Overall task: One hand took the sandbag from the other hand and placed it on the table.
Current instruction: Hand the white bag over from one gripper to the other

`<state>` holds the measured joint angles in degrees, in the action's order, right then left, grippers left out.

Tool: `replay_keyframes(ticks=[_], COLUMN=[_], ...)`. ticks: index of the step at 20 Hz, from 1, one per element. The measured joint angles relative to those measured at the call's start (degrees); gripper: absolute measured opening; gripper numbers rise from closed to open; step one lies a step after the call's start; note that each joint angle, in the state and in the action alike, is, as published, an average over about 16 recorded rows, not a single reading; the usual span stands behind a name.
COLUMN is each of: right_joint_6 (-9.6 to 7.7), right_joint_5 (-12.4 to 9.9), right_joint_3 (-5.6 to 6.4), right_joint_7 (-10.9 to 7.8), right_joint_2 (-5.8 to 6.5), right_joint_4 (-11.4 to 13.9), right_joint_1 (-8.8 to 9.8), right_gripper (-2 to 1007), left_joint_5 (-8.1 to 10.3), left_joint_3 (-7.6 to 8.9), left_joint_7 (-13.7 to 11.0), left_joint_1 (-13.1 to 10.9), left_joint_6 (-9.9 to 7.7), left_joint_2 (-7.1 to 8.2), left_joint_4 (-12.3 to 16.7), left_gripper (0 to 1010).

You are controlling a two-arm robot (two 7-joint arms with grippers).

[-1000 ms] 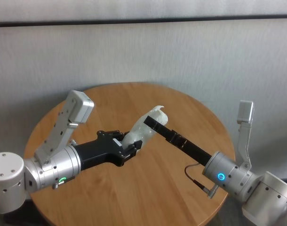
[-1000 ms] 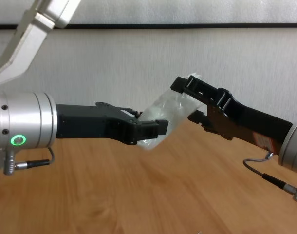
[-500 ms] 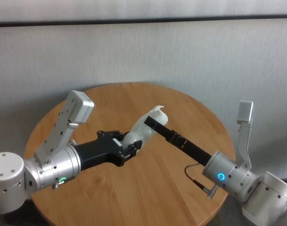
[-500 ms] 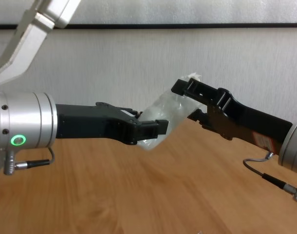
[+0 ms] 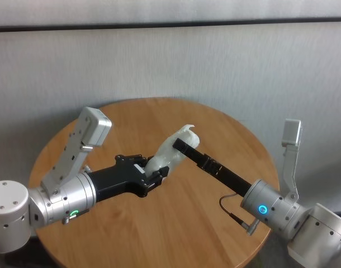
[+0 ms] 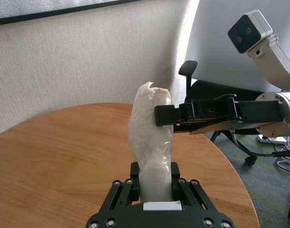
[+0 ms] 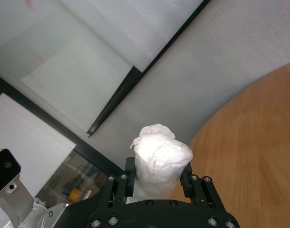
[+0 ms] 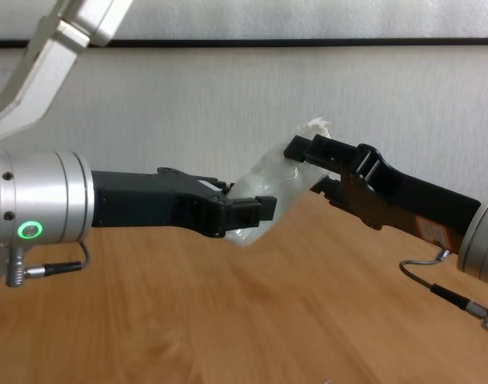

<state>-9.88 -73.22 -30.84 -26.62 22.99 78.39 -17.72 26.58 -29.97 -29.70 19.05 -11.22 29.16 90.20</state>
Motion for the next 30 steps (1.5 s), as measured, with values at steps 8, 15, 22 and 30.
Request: replay_keyframes(ticks=[8,15,22,30], right_joint_6=[0.16,0.39,0.65,1.30], right_joint_5=[-0.45,-1.12,-1.65,-2.09], right_joint_3=[-0.17,-0.71,-1.40,-1.85], right_joint_7=[0.04,0.39,0.92,1.27], right_joint_2=[0.15,0.62,1.19,1.56], right_joint_4=[0.05,0.21,0.31,0.34], right_joint_1=[-0.02,-0.12,-0.37,-0.56], right_gripper=[544,544,544,544], left_joint_5=[0.00,-0.01,-0.01,0.00], left_joint_3=[0.00,0.00,0.00,0.00], left_joint_7=[0.00,-0.01,-0.01,0.01], left_joint_1=[0.00,0.00,-0.01,0.00], left_joint_6=[0.00,0.00,-0.01,0.01], left_joint_2=[0.00,0.00,0.00,0.00], left_joint_4=[0.00,0.00,0.00,0.00], left_gripper=[380,380,392,521])
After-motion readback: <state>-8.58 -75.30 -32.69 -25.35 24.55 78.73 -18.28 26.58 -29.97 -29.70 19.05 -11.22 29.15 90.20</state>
